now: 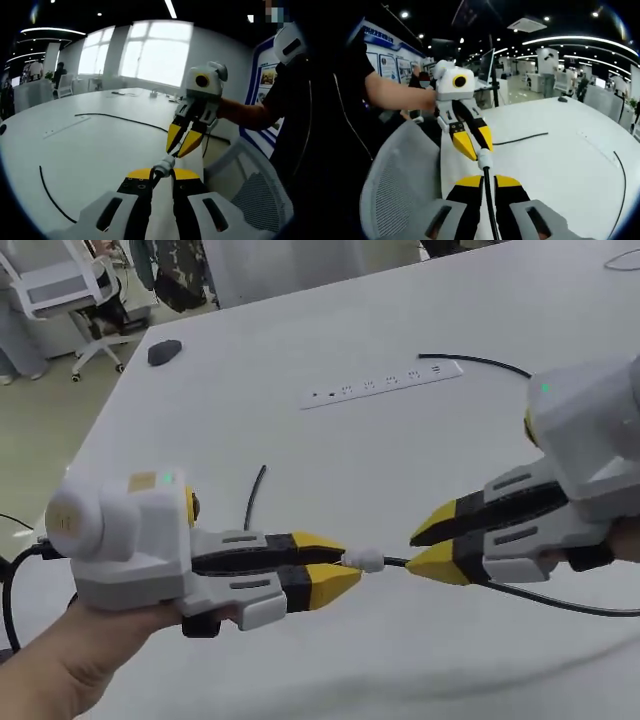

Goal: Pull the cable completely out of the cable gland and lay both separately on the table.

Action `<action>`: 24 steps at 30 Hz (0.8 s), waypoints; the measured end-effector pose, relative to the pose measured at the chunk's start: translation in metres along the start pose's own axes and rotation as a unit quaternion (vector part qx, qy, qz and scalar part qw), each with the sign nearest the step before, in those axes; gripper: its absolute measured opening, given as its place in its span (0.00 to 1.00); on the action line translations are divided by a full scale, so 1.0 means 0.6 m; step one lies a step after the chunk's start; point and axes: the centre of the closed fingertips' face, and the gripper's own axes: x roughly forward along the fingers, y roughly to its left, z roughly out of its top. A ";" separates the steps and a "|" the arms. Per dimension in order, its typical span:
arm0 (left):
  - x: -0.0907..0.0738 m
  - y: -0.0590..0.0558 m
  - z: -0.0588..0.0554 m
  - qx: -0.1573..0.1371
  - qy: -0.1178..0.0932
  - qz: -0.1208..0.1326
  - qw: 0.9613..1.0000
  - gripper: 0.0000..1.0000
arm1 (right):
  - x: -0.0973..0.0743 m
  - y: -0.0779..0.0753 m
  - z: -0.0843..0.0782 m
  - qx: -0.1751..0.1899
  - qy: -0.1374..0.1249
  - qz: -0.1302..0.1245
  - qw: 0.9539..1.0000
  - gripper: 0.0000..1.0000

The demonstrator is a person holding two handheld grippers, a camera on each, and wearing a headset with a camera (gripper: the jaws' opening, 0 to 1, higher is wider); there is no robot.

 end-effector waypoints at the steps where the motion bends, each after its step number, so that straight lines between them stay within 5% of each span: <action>1: 0.000 -0.001 0.000 0.000 0.000 -0.001 1.000 0.14 | 0.005 0.001 0.000 0.001 0.001 0.003 1.000 0.04; 12: 0.003 -0.009 -0.003 0.009 0.011 -0.009 1.000 0.14 | 0.009 0.010 -0.007 -0.028 0.006 0.023 0.999 0.00; 15: 0.004 -0.012 -0.001 0.031 0.012 -0.009 0.999 0.15 | 0.007 0.009 -0.007 -0.035 -0.002 0.030 0.999 0.00; 22: 0.004 -0.023 0.007 0.039 -0.002 -0.035 0.999 0.15 | -0.009 0.022 0.001 -0.053 -0.034 0.085 0.994 0.00; 24: 0.004 -0.026 0.011 0.042 -0.007 -0.038 0.998 0.15 | -0.014 0.023 0.005 -0.032 -0.047 0.103 0.993 0.00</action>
